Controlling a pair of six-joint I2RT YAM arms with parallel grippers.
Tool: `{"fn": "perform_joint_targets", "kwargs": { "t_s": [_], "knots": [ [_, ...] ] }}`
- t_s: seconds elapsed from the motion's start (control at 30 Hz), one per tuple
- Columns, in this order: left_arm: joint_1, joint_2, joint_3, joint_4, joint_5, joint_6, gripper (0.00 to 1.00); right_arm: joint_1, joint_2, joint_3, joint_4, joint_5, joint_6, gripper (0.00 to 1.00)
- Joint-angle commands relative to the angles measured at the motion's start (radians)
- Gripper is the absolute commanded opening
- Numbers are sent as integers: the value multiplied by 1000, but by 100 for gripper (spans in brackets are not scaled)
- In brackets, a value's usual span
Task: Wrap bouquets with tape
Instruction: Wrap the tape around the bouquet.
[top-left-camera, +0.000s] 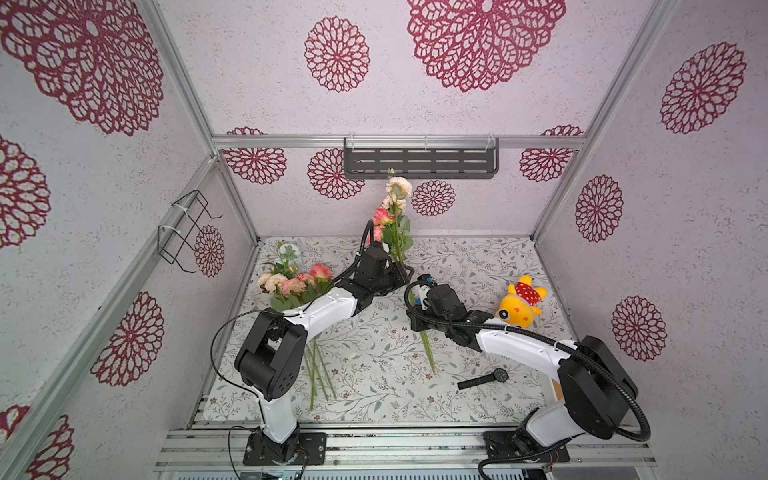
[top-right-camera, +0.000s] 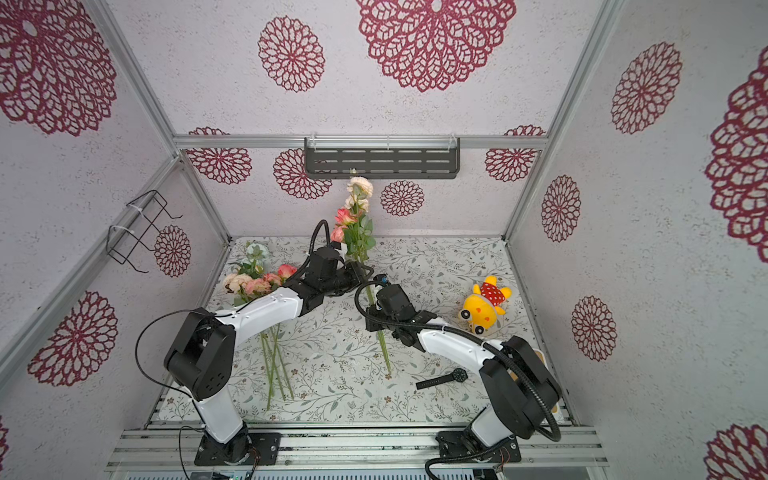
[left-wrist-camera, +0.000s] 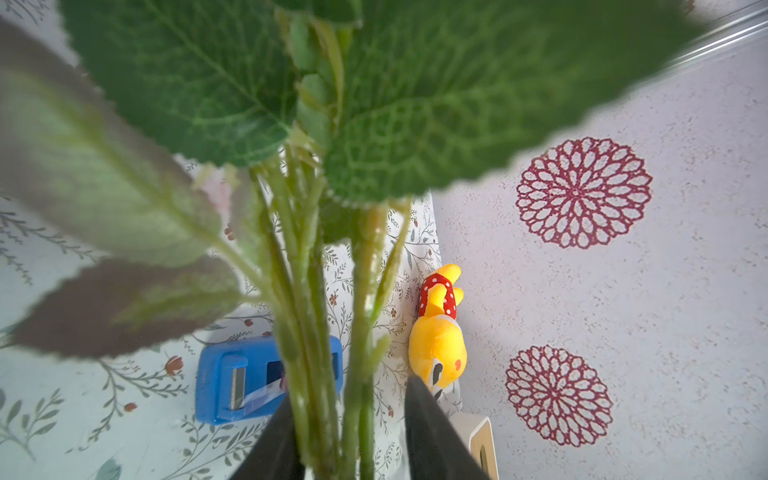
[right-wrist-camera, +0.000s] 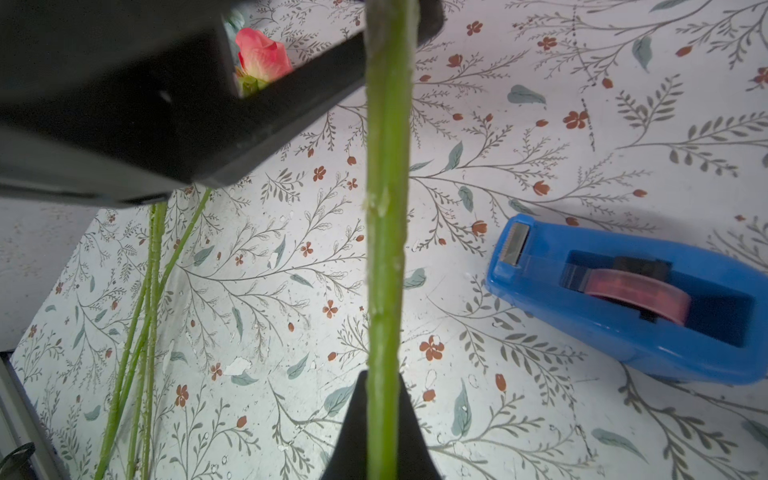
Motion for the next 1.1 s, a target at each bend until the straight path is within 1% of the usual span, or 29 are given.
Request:
{"fn": "perform_joint_targets", "kwargs": {
  "t_s": [0.0,0.1,0.17,0.23,0.33,0.43,0.47,0.53,0.57,0.6,0.63,0.67,0.73,0.77,0.87,0.9,1.0,1.07],
  "knots": [
    [-17,15,-6,34,29,-9,31,4,-1,31,45,5,1,0],
    [-17,30,8,14,32,-7,29,7,-1,34,35,10,-5,0],
    [-17,39,19,-7,30,-7,25,12,2,41,26,16,-9,0],
    [-17,40,21,-10,29,-6,24,24,9,56,3,29,-27,0],
    [-16,44,31,-30,28,1,15,48,22,75,-27,56,-52,0],
    [-17,41,26,-31,26,-3,3,58,29,77,-39,71,-57,0],
    [-14,37,23,-29,27,-7,0,58,26,75,-40,77,-53,0],
    [-11,31,12,-18,30,-20,0,58,19,67,-39,80,-45,0],
    [-10,25,2,-3,34,-29,0,56,11,60,-37,77,-42,9],
    [-6,20,-9,18,38,-36,0,53,1,51,-26,65,-38,23],
    [-2,14,-21,38,42,-44,0,44,-14,31,-1,40,-31,38],
    [1,9,-32,59,50,-50,0,31,-32,3,43,-11,-21,49],
    [5,-2,-57,125,68,-60,0,-6,-67,-67,157,-131,15,61],
    [6,-8,-73,167,77,-66,0,-29,-79,-102,225,-209,43,63],
    [6,-24,-125,317,98,-97,0,-84,-90,-186,411,-377,138,64],
    [6,-30,-140,365,99,-100,0,-94,-86,-203,451,-415,162,64],
    [0,-60,-166,426,94,-82,0,-117,-56,-233,545,-500,222,62],
    [-2,-83,-189,478,87,-78,0,-131,-24,-255,619,-543,269,57]
  ]
}}
